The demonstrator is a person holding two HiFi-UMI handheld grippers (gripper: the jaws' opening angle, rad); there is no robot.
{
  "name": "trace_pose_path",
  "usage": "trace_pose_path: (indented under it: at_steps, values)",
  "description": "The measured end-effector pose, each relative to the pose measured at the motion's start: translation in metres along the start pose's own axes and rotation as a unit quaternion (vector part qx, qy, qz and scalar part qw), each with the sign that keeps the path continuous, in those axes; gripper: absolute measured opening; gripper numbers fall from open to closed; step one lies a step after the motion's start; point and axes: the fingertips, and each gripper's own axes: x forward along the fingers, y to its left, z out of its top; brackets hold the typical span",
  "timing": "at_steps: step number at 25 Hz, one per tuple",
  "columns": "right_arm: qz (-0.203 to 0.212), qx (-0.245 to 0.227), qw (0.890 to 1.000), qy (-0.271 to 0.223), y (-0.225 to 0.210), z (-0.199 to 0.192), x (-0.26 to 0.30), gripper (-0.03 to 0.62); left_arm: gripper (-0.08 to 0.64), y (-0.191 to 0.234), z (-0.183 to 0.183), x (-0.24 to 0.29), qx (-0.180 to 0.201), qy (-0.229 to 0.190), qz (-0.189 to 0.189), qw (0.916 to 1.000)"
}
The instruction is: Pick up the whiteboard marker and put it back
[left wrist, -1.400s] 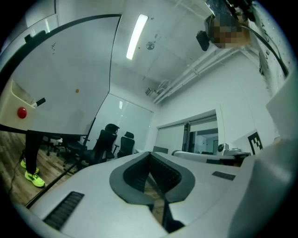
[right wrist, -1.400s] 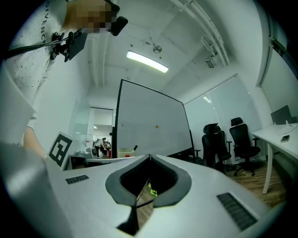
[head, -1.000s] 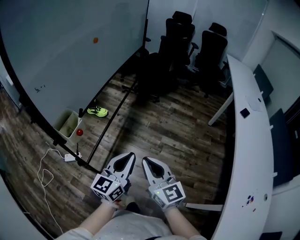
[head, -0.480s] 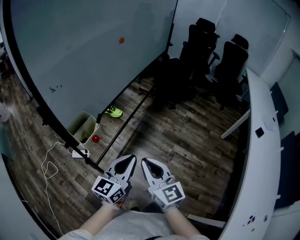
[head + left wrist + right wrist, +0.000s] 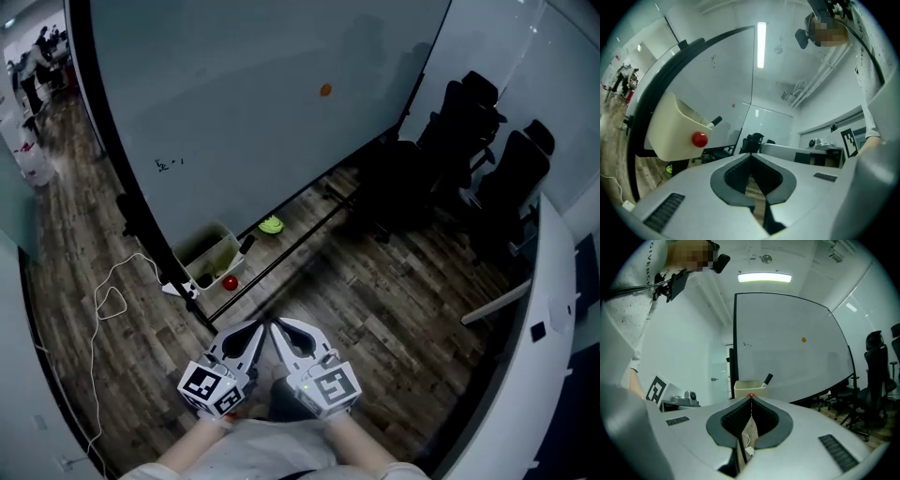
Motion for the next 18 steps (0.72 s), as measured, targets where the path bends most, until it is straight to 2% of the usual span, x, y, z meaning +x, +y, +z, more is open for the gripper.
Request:
trace_pose_path:
  at_steps: [5, 10, 14, 18]
  values:
    - [0.059, -0.003, 0.998, -0.011, 0.004, 0.006, 0.035, 0.02, 0.015, 0.034, 0.01, -0.015, 0.015, -0.015, 0.066, 0.9976]
    - [0.089, -0.007, 0.996, 0.0, -0.001, 0.003, 0.063, 0.02, 0.015, 0.057, 0.018, -0.027, 0.028, -0.029, 0.113, 0.9928]
    - [0.108, -0.012, 0.994, 0.006, -0.005, 0.005, 0.08, 0.02, 0.015, 0.067, 0.023, -0.03, 0.039, -0.033, 0.131, 0.99]
    - [0.11, -0.021, 0.993, 0.022, -0.015, 0.011, 0.089, 0.02, 0.015, 0.07, 0.021, -0.022, 0.034, -0.04, 0.141, 0.9886]
